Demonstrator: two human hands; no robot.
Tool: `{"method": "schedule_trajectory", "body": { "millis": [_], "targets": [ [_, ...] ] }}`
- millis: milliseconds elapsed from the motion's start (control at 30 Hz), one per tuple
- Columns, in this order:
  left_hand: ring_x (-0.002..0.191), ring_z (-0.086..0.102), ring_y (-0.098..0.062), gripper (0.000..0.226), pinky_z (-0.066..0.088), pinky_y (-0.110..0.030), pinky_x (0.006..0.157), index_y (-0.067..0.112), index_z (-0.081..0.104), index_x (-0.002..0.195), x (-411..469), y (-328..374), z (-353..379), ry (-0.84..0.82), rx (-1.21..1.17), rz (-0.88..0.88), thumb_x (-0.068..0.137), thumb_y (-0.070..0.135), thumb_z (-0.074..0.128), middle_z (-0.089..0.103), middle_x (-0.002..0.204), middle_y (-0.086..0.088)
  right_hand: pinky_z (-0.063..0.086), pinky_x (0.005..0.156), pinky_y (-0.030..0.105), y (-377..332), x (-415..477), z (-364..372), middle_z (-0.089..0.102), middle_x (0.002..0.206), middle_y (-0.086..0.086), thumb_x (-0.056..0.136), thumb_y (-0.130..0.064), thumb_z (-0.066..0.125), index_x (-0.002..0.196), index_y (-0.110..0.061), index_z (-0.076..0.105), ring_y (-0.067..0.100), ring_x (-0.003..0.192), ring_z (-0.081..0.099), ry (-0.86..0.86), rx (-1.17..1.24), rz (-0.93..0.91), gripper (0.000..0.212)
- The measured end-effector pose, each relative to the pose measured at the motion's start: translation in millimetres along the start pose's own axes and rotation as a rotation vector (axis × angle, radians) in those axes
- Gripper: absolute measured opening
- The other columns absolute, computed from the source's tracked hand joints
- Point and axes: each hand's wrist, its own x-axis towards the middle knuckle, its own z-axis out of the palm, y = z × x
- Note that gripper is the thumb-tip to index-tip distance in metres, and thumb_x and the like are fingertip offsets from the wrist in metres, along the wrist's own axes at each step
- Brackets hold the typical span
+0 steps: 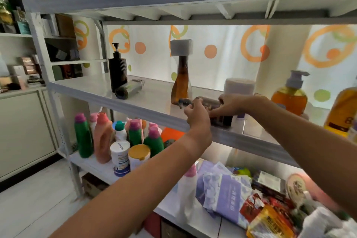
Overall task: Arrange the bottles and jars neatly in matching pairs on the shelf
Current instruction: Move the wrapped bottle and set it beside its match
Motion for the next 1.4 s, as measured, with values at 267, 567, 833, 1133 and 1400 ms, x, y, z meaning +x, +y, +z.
{"method": "schedule_trajectory", "body": {
  "millis": [267,567,833,1133,1400],
  "targets": [
    [0.099,0.05,-0.021,0.045,0.05,-0.033,0.084,0.021,0.029,0.145,-2,2,-4,0.003,-0.008,0.032,0.102,0.033,0.039,0.045,0.117,-0.006,0.052,0.075,0.032,5,-2,16,0.065,0.088,0.001,0.065,-0.067,0.071,0.094,-0.017,0.057,0.017,0.083,0.06,0.225,0.004,-0.077,0.059],
    [0.092,0.052,-0.017,0.04,0.042,-0.022,0.06,0.014,0.039,0.137,42,40,-61,0.18,0.066,0.247,0.098,0.024,0.043,0.053,0.123,-0.013,0.052,0.075,0.036,-77,36,34,0.064,0.097,0.004,0.073,-0.064,0.063,0.108,-0.017,0.053,0.021,0.085,0.06,0.261,0.206,-0.23,0.06],
    [0.061,0.044,-0.014,0.024,0.033,-0.029,0.055,0.012,0.053,0.083,108,92,-114,0.11,0.419,0.281,0.097,0.027,0.04,0.047,0.068,-0.003,0.053,0.069,0.033,-167,87,71,0.065,0.105,0.009,0.093,-0.045,0.053,0.124,-0.01,0.042,0.027,0.091,0.066,0.443,0.294,-0.161,0.048],
    [0.088,0.062,-0.025,0.047,0.048,-0.044,0.091,0.011,0.063,0.097,172,103,-138,0.086,0.494,0.296,0.089,0.054,0.045,0.066,0.093,-0.009,0.051,0.086,0.042,-203,137,89,0.05,0.135,0.023,0.096,-0.027,0.049,0.152,-0.009,0.01,0.036,0.109,0.059,0.383,0.394,-0.171,0.07],
    [0.112,0.057,-0.023,0.063,0.042,-0.041,0.1,0.015,0.059,0.124,178,106,-154,0.207,0.589,0.452,0.085,0.059,0.038,0.065,0.116,-0.003,0.05,0.087,0.042,-225,152,95,0.045,0.141,0.022,0.098,-0.018,0.046,0.153,-0.012,0.008,0.035,0.11,0.06,0.445,0.379,-0.164,0.067]
  ]
}}
